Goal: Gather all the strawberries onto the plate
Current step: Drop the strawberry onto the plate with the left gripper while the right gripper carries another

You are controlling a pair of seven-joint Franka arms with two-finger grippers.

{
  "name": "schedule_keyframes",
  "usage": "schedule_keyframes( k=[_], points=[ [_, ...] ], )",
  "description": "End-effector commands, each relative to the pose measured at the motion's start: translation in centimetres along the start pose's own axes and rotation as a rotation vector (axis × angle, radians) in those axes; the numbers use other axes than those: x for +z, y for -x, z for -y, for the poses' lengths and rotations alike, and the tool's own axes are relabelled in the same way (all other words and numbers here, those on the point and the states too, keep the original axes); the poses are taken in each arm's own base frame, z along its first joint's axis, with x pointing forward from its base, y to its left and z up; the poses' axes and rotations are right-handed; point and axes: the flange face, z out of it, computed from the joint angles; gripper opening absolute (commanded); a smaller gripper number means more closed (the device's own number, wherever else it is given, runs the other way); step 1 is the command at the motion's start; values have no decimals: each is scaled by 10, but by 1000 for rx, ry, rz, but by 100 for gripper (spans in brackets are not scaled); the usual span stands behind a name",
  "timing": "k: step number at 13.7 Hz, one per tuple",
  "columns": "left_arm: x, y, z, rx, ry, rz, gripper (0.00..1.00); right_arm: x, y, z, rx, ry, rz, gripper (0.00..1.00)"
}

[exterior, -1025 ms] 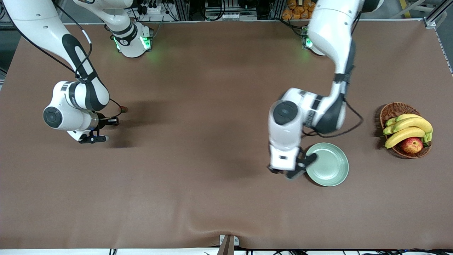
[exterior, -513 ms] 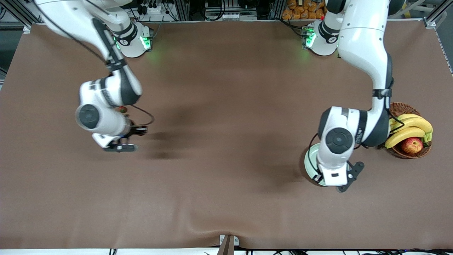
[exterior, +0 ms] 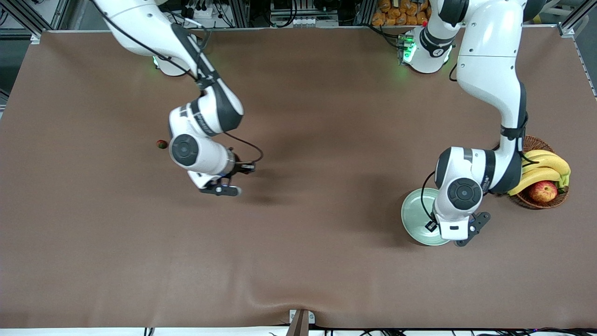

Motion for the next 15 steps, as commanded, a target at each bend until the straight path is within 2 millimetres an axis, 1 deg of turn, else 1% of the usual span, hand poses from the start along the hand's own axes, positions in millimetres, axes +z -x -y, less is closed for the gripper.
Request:
schedule_keyframes(
  k=[1, 2, 3, 4, 6, 7, 9, 10, 11, 12, 13, 14, 15],
  points=[
    [2, 6, 5, 46, 24, 4, 86, 20, -5, 33, -7, -31, -24, 12],
    [-1, 7, 4, 56, 28, 2, 100, 28, -4, 41, -10, -44, -42, 12],
    [-6, 5, 4, 55, 35, -1, 100, 35, -3, 45, -10, -49, -51, 14],
    [-17, 3, 4, 55, 50, -8, 100, 40, -2, 53, -22, -50, -55, 14],
    [-45, 6, 1, 63, 78, -19, 100, 50, 1, 68, -29, -50, -57, 15],
    [-56, 21, -8, 88, 87, -6, 100, 55, 4, 78, -8, -52, -58, 19],
    [-80, 51, -24, 137, 110, 22, 100, 65, 5, 90, -10, -63, -84, 31],
    [-92, 72, -36, 169, 135, 33, 100, 67, 2, 91, -9, -80, -117, 36],
    [-100, 94, -48, 201, 154, 47, 100, 66, 1, 91, -8, -85, -125, 43],
    [-108, 114, -60, 231, 175, 55, 100, 66, 2, 92, -16, -85, -128, 52],
    [-112, 132, -68, 255, 187, 64, 100, 64, 1, 91, -16, -86, -130, 64],
    [-117, 148, -77, 275, 198, 68, 100, 58, -3, 88, -17, -88, -137, 79],
    [-120, 160, -85, 283, 206, 69, 100, 52, -5, 86, -16, -94, -143, 92]
  ],
)
